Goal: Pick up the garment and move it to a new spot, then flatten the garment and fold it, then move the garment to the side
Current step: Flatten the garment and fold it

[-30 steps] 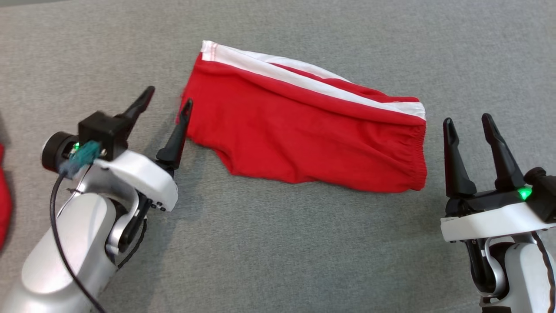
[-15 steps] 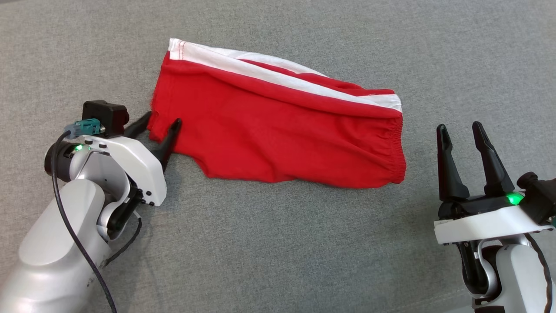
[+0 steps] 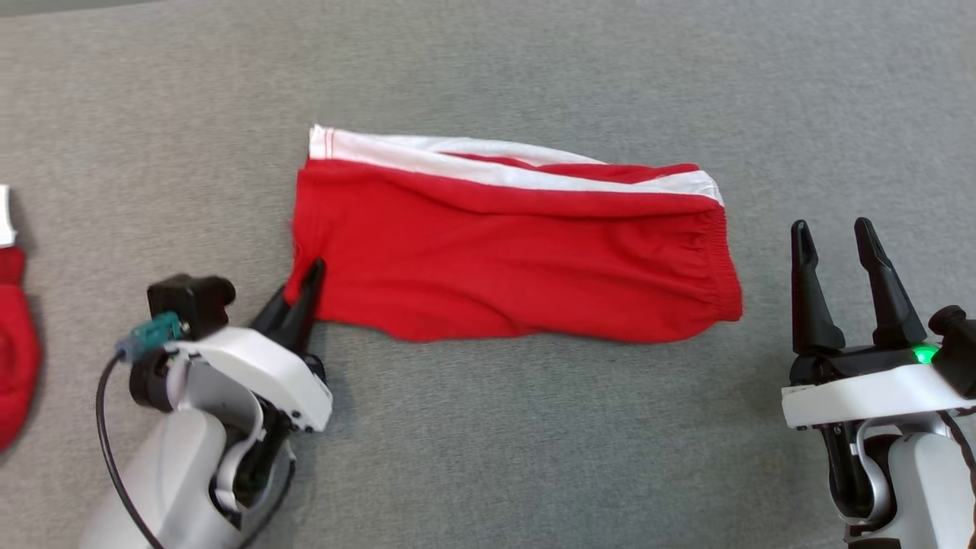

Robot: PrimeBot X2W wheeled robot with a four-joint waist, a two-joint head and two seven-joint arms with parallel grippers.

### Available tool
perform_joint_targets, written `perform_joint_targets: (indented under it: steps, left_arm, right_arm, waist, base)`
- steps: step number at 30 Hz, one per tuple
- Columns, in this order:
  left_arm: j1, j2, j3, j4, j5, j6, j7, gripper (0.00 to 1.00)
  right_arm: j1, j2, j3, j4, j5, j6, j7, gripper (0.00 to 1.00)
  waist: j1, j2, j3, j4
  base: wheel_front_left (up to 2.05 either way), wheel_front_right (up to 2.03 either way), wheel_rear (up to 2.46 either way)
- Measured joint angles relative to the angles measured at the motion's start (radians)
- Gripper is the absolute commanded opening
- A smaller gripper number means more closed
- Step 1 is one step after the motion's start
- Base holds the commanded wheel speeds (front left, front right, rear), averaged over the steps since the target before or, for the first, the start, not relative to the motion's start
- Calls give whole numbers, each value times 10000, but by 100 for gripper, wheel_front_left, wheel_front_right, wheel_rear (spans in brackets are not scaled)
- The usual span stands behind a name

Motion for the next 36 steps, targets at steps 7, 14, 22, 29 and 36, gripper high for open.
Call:
perform_joint_targets:
  steps: [7,14,22,29,36]
  left_arm:
    - [1135,-242,257,-1120,-408,696,-165,0]
    - [1542,-274,447,-1827,-15,1112,-1129,100]
    - [1518,217,1409,-2907,1490,1701,-2510,100]
    - [1968,746,1749,-3354,2495,1739,-2548,100]
    - [2354,794,1618,-3336,2514,1695,-2546,100]
  right_arm:
    - [56,2,-44,-159,-138,0,253,100]
    - [94,0,-2,-251,-433,0,420,100]
    - [182,-2,-184,-527,-1034,0,671,100]
    - [491,-2,-322,-654,-1402,0,980,100]
    - [717,-2,-366,-685,-1392,0,1135,100]
  waist:
    - [0,0,-217,429]
    - [0,0,-350,544]
    - [0,0,-730,778]
    - [0,0,-1199,906]
    - [0,0,-1433,939]
  base:
    - [0,0,0]
    - [0,0,0]
    - [0,0,0]
    - [0,0,0]
    - [0,0,0]
